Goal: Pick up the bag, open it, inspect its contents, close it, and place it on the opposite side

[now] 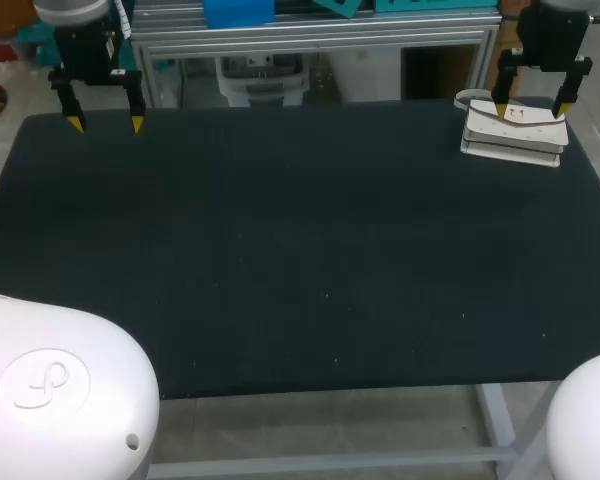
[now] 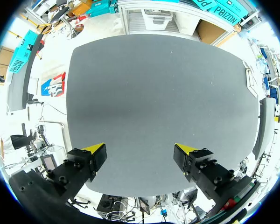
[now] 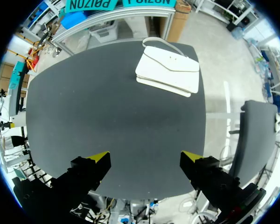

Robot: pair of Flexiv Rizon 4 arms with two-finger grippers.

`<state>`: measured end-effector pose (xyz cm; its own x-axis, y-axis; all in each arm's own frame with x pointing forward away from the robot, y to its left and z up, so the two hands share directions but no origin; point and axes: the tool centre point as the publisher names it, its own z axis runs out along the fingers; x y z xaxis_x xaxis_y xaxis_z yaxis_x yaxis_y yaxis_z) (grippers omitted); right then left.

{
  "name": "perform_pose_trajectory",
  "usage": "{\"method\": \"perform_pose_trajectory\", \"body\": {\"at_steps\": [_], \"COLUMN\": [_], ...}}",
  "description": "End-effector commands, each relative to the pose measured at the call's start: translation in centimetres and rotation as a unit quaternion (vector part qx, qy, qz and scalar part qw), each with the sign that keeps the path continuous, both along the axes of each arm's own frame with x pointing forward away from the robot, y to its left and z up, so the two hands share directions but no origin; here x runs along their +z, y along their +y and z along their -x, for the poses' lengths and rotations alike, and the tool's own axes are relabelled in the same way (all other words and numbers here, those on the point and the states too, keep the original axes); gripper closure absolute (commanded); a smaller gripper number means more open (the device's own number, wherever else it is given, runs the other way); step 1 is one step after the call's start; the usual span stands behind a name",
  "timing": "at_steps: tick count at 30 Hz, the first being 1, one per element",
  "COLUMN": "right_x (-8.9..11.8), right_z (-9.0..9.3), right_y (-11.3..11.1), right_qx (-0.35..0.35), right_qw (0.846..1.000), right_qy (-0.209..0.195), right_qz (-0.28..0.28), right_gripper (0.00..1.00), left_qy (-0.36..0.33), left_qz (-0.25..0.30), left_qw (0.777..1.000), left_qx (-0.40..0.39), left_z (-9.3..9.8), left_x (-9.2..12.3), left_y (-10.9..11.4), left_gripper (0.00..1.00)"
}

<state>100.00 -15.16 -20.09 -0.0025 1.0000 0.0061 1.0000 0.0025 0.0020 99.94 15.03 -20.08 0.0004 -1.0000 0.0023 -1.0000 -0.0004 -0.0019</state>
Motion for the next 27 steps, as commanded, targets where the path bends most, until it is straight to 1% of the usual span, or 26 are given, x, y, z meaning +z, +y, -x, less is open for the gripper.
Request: {"method": "perform_pose_trajectory", "body": {"at_steps": [1,14,16,20,26,27], "right_x": [0.1,0.1,-0.1,-0.6,-1.6,-1.8], "right_z": [0.0,0.0,-0.1,-0.3,-0.7,-0.8], "right_y": [0.1,0.1,0.0,-0.9,-3.7,-4.0], "right_qx": [0.000,0.000,-0.001,-0.010,-0.034,-0.041], "right_qw": [1.000,1.000,1.000,1.000,0.997,0.996], "right_qy": [0.001,0.001,0.001,-0.001,-0.001,0.000], "right_qz": [0.001,0.001,0.002,-0.014,-0.076,-0.076], "right_gripper": [0.00,0.00,0.00,0.00,0.00,0.00], "left_qy": [0.000,0.000,-0.007,-0.016,-0.026,-0.026], "left_qz": [-0.001,-0.001,0.002,0.016,0.025,0.026], "left_qw": [1.000,1.000,1.000,1.000,0.998,0.998], "left_qx": [0.000,0.000,-0.009,-0.019,-0.053,-0.059], "left_z": [0.0,0.0,0.2,0.4,1.1,1.3], "left_x": [0.1,0.1,0.1,0.2,0.1,0.1], "left_y": [0.0,0.0,-0.4,-0.8,-1.8,-2.0], "left_gripper": [0.00,0.00,0.00,0.00,0.00,0.00]}}
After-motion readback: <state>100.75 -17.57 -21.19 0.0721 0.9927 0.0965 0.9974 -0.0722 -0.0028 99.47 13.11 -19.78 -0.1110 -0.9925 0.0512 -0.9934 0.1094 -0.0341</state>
